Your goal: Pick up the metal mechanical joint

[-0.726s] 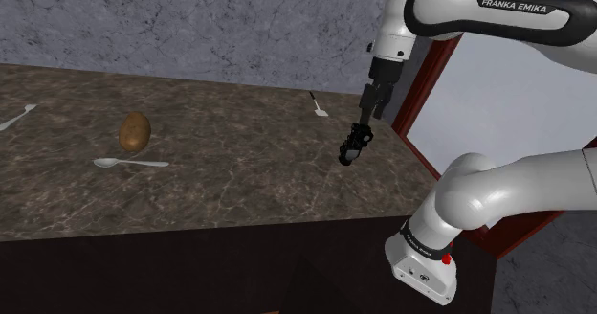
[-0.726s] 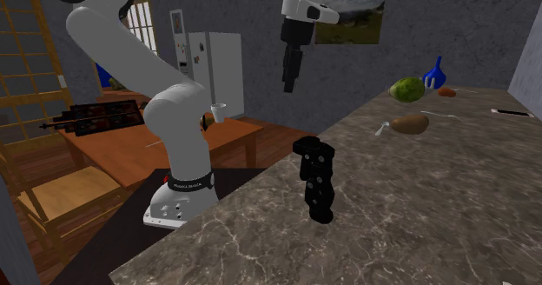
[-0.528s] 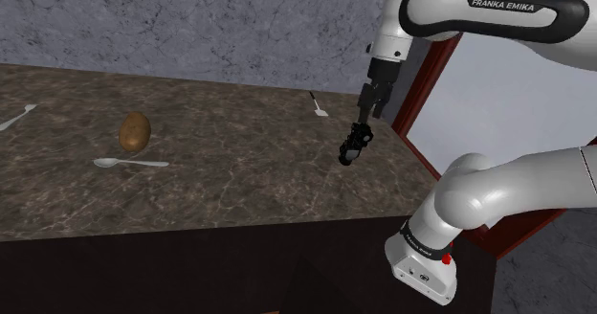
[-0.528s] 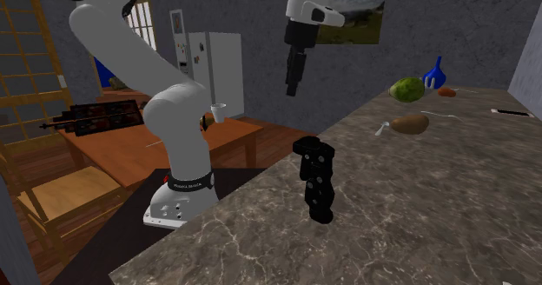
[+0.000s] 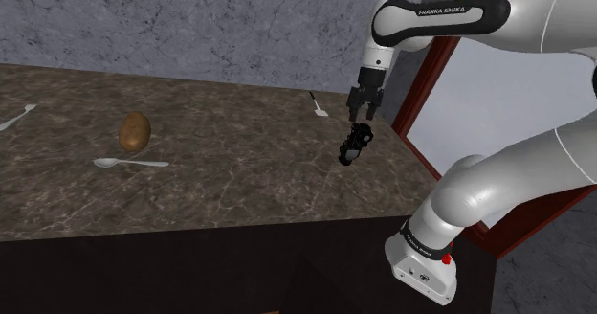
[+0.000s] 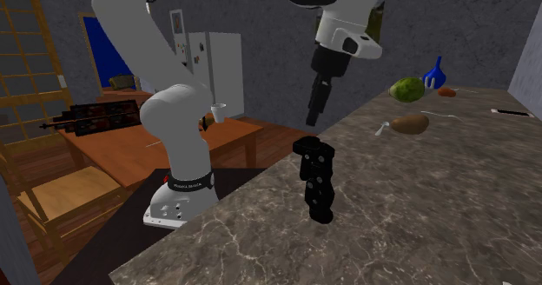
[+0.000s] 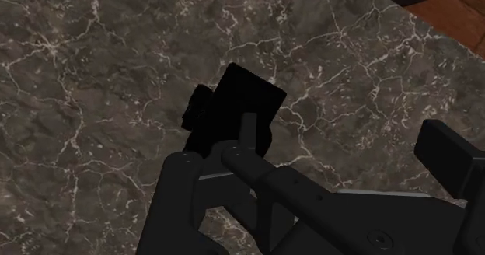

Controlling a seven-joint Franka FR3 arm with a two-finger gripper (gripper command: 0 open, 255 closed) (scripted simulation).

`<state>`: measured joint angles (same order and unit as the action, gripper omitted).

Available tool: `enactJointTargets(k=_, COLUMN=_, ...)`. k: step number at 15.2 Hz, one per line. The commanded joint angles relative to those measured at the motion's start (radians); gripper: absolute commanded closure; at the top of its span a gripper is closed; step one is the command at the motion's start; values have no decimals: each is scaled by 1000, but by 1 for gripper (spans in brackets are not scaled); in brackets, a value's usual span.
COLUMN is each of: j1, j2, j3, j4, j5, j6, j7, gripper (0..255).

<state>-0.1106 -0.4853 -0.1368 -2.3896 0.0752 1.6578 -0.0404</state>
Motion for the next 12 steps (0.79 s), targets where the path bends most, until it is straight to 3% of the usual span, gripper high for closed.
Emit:
enactJointTargets(k=1, j1=-21, j2=76, j3=-30, j4=35, j5=-5, j6=19, j7=-5, gripper=0)
enactJointTargets(k=5, j1=-59, j2=213, j3=-85, j4=94, j5=-5, j6=55, j7=-15, gripper=0)
enactJointTargets(k=12, j1=-62, j2=258, j3=-94, j4=47, j5=1, j6=141, j7=-29, gripper=0)
